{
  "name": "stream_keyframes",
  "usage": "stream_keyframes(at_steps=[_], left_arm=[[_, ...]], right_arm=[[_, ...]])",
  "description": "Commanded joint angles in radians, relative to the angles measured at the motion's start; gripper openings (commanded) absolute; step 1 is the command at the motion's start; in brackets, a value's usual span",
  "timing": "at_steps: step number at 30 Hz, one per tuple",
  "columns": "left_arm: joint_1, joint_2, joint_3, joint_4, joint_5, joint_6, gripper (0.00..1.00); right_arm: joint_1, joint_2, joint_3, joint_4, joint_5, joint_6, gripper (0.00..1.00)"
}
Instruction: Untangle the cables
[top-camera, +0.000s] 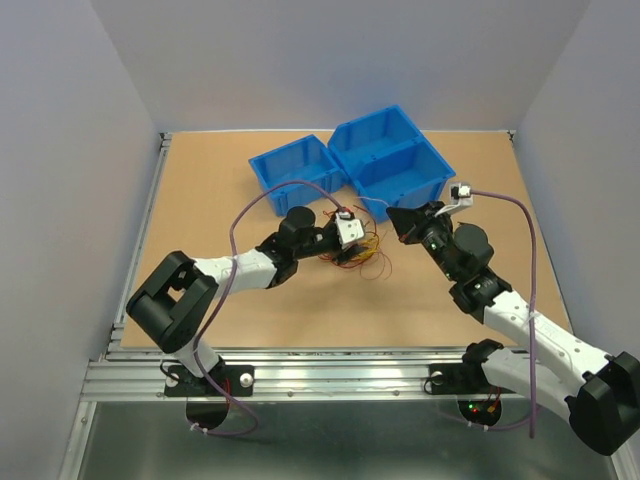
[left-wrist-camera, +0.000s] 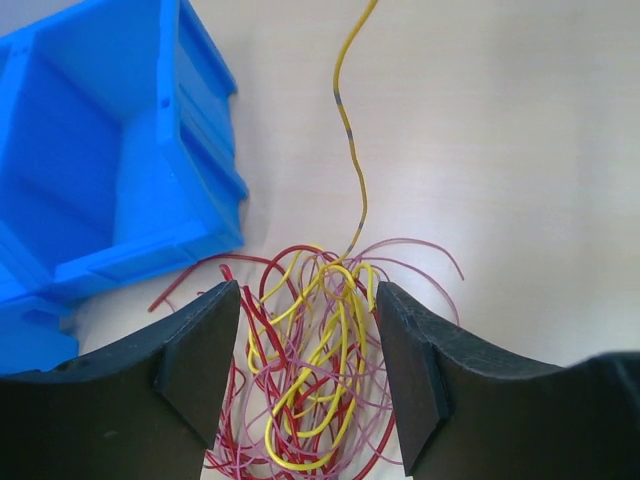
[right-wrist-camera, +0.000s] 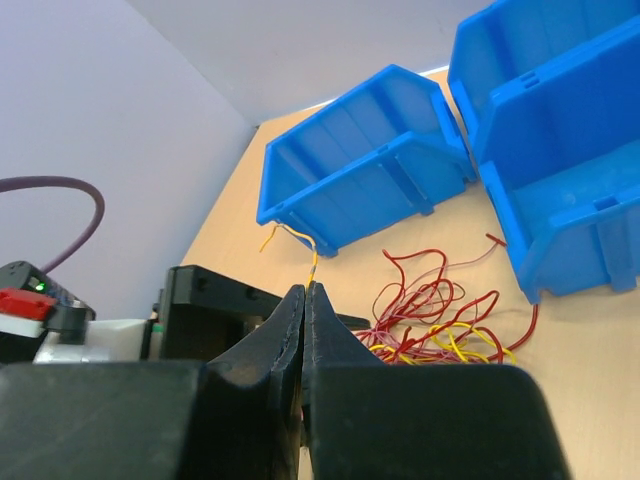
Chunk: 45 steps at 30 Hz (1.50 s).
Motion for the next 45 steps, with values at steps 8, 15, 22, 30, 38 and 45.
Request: stream_keyframes(at_steps=[8, 15, 22, 30, 38, 45], left_arm=[[-0.005, -0.321, -0.214, 0.361, -0.230, -0.066, 0.99], [-0.003, -0.283, -0.185, 0.238, -0.120, -0.065, 0.99], [-0.005, -0.386, -0.265, 0.335, -0.181, -0.084, 0.99], [-0.028, -0.309, -0.279, 0.320, -0.085, 0.017, 0.99], [-0.070, -0.284, -0.250, 0.286, -0.072, 0.092, 0.99], [-0.129, -0.165, -0.156, 0.248, -0.153, 0.133, 0.96]], right_arm=[[0.001, -0.047, -0.046, 0.041, 0.034, -0.004, 0.03], [0.001, -0.046, -0.070, 0.064, 0.091, -0.042, 0.01], [0.001, -0.023, -0.101, 0.096, 0.110, -0.019, 0.01], [0.001, -0.052, -0.101, 0.103, 0.082, -0.036, 0.01], [0.001, -0.118, -0.098, 0.093, 0.050, -0.034, 0.01], [0.003, -0.170, -0.097, 0.089, 0.028, -0.031, 0.01]])
